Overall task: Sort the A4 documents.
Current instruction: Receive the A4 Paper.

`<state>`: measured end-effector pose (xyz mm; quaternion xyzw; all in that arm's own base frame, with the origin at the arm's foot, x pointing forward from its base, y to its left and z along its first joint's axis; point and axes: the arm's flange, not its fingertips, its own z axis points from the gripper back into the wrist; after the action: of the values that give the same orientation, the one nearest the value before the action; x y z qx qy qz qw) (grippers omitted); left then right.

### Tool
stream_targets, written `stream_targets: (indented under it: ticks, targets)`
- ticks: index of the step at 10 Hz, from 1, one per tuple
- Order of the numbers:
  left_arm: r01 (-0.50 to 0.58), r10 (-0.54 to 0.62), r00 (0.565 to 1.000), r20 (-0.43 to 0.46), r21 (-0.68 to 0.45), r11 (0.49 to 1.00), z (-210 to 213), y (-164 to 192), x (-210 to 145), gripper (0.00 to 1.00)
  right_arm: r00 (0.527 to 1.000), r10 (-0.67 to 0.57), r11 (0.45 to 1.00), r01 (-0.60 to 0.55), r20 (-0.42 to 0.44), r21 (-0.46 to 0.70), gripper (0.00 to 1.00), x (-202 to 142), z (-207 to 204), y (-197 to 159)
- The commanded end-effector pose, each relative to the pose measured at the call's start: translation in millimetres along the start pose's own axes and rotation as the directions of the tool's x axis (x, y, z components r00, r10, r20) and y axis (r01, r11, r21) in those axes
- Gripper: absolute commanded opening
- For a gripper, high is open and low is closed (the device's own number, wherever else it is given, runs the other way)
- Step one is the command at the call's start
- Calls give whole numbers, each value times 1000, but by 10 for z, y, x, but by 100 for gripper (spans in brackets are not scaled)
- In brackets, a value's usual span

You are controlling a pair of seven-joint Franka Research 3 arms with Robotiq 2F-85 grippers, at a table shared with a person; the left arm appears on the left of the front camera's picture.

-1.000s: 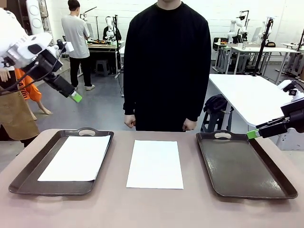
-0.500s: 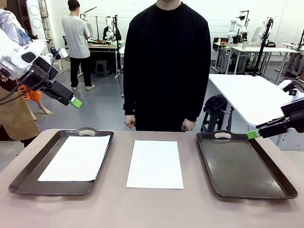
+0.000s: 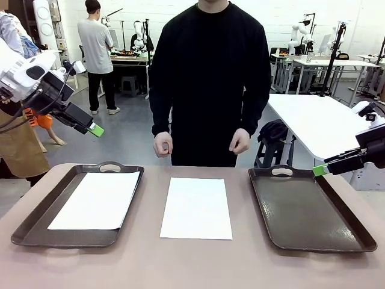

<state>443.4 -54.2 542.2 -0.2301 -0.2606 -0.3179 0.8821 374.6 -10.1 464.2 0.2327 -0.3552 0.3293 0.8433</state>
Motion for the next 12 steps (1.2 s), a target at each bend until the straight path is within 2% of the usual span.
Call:
stream_targets:
  ticks: [1,3,4,5,12]
  targets:
    - [-5,5,1000,12,-40,999,-22,0,13,100,1000,10,1000,-10,21,14,100,6,-34,-38]
    - [-23,23,1000,-5,-44,999,-28,13,18,100,1000,10,1000,-10,21,14,100,6,-34,-38]
    - [-65,65,998,-6,-50,997,-25,30,34,100,1000,10,1000,-10,21,14,100,6,-34,-38]
    - [-1,1,1000,-12,-16,1000,-28,-10,-11,100,1000,10,1000,-10,21,14,100,6,-34,-38]
    - [-1,1,1000,-12,-16,1000,-28,-10,-11,100,1000,10,1000,-10,21,14,100,6,-34,-38]
